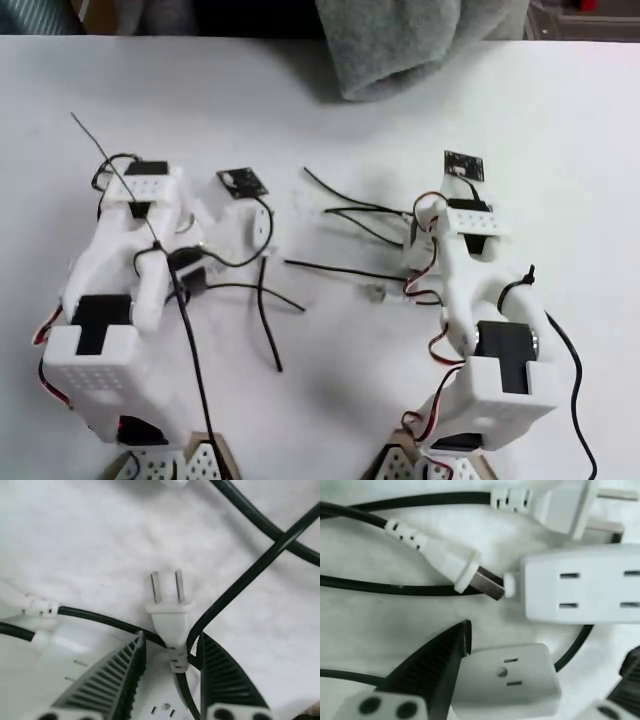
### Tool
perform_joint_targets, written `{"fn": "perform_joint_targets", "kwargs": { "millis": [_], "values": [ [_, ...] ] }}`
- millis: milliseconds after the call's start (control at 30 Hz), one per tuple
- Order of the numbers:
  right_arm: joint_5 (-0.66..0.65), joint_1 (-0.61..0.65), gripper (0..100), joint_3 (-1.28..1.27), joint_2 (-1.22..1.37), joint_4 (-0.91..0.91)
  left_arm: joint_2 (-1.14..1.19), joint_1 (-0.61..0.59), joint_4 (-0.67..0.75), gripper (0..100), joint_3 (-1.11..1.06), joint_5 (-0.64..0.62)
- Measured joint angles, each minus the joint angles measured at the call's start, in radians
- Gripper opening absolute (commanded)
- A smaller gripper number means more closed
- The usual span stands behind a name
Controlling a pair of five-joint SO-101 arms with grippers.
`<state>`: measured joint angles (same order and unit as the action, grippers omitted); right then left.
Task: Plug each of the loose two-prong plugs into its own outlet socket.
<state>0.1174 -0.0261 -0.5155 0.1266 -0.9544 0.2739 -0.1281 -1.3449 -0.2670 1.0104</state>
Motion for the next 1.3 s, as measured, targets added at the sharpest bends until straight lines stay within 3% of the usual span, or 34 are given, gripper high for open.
{"fn": "perform_joint_targets", "kwargs": {
  "millis": [367,1000,1300],
  "values": [
    [0.0,0.0,45.1,0.0,0.0,0.0,0.0,0.023,0.063,17,0.0,0.002],
    [0.0,0.0,45.1,0.0,0.0,0.0,0.0,0.006,-0.002,17,0.074,0.002],
    [0.0,0.0,45.1,0.0,0.0,0.0,0.0,0.009,0.077,17,-0.003,0.002]
  ]
}}
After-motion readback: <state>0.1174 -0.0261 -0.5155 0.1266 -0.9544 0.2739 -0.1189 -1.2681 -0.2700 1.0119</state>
